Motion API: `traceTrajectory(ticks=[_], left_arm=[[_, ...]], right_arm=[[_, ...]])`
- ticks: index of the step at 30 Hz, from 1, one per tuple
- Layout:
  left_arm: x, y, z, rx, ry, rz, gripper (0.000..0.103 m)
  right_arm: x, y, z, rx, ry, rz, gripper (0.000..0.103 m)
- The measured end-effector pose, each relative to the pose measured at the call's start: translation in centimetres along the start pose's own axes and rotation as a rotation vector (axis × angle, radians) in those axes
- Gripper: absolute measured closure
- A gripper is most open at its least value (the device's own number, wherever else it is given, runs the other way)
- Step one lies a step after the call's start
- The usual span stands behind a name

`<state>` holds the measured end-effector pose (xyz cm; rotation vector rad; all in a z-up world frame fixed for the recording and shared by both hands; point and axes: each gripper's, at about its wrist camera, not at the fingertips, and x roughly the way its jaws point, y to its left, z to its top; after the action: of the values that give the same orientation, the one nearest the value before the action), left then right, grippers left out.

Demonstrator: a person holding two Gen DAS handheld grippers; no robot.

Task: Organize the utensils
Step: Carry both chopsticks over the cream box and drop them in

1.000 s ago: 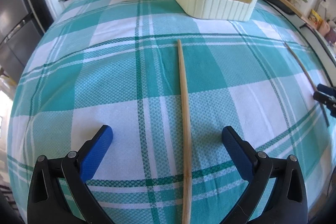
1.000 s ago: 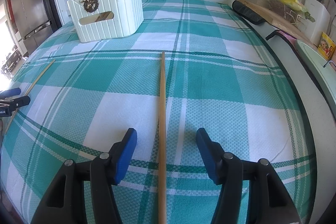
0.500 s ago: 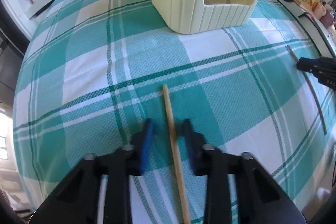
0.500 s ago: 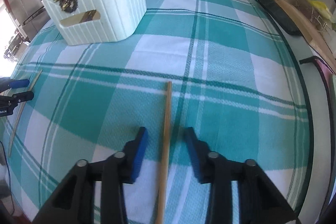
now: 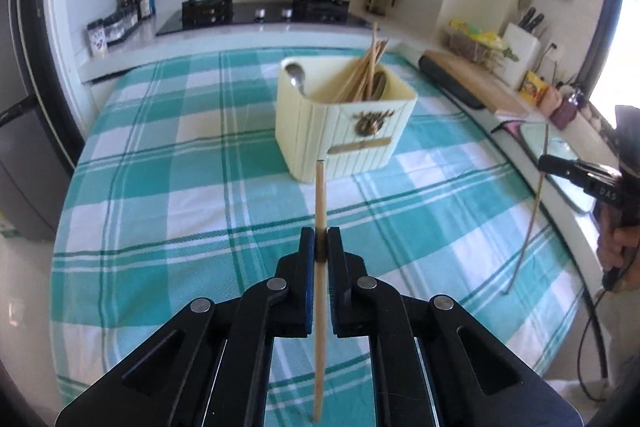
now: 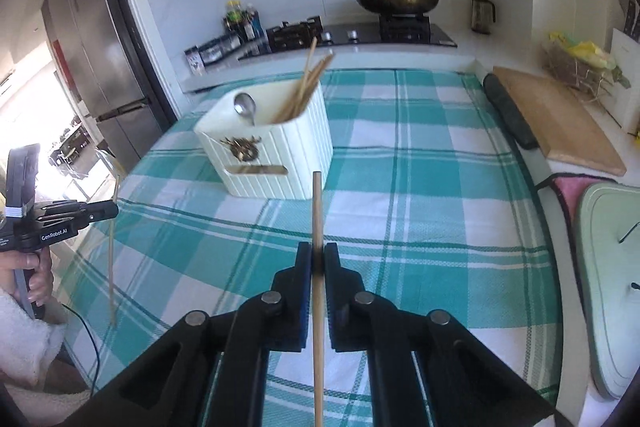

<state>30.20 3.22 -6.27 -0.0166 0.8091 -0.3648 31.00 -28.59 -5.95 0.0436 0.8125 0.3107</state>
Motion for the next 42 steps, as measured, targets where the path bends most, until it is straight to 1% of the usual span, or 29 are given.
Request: traceTrajectory(ticks=[3, 7, 10, 13, 16, 18, 21, 24, 26, 29, 32, 33, 36, 38, 39, 40, 41, 42], left_arm=[[-2.5, -0.5, 1.0, 0.005, -0.072, -0.026, 0.099], [-4.5, -0.6, 3.2, -0.023, -0.145, -0.055, 0.099], [-6.1, -0.6, 5.9, -0.030, -0.211, -0.063, 0.099], [-7.7, -0.7, 9.9, -0.033, -0.281, -0.063, 0.099], [-8.7, -1.1, 13.7, -0.027, -0.345, -0.046, 0.099], [-8.8, -1.3, 16.1, -0.020, -0.394, -0.018, 0.099], [-7.4, -1.6, 18.8, -0.009, -0.430, 0.034, 0.099], [-4.3, -1.7, 20.2, 0.002, -0.415, 0.069, 0.099], [-1.7, -1.6, 20.6, -0.004, -0.374, 0.080, 0.099], [2.2, -1.1, 20.3, -0.026, -0.296, 0.070, 0.099], [6.2, -0.4, 19.7, -0.055, -0.199, 0.058, 0.099], [7.4, 0.0, 19.4, -0.065, -0.167, 0.055, 0.099], [10.3, 0.6, 18.5, -0.082, -0.095, 0.050, 0.098], [11.3, 0.8, 17.8, -0.090, -0.064, 0.057, 0.097], [11.3, 0.8, 17.4, -0.090, -0.061, 0.059, 0.089], [11.2, 0.8, 17.2, -0.087, -0.061, 0.059, 0.072], [10.7, 0.8, 16.9, -0.081, -0.072, 0.067, 0.062], [9.9, 0.7, 16.6, -0.074, -0.093, 0.077, 0.043]], right_arm=[[-2.8, 1.0, 0.9, -0.030, -0.066, 0.006, 0.096], [-4.5, 2.1, 2.8, -0.062, -0.139, 0.003, 0.096], [-5.0, 2.7, 5.2, -0.093, -0.187, -0.015, 0.096], [-5.4, 3.1, 8.1, -0.111, -0.226, -0.026, 0.096], [-5.4, 3.4, 11.7, -0.130, -0.257, -0.035, 0.097], [-5.4, 3.7, 14.2, -0.143, -0.285, -0.041, 0.096], [-5.4, 4.3, 17.3, -0.139, -0.345, -0.030, 0.096], [-4.6, 4.9, 19.3, -0.138, -0.414, -0.020, 0.097], [-3.6, 5.5, 19.9, -0.138, -0.446, -0.009, 0.096], [-0.5, 6.3, 20.4, -0.155, -0.433, 0.008, 0.097], [4.1, 6.9, 20.3, -0.156, -0.350, 0.028, 0.097], [6.0, 7.0, 20.1, -0.149, -0.308, 0.039, 0.097], [11.0, 6.8, 19.4, -0.134, -0.181, 0.067, 0.096], [13.7, 6.6, 19.0, -0.120, -0.125, 0.079, 0.096], [14.5, 6.4, 18.7, -0.107, -0.117, 0.085, 0.096], [15.1, 6.2, 18.5, -0.095, -0.109, 0.091, 0.094], [15.5, 5.9, 18.5, -0.079, -0.102, 0.097, 0.084], [15.5, 5.7, 18.4, -0.064, -0.102, 0.100, 0.076]])
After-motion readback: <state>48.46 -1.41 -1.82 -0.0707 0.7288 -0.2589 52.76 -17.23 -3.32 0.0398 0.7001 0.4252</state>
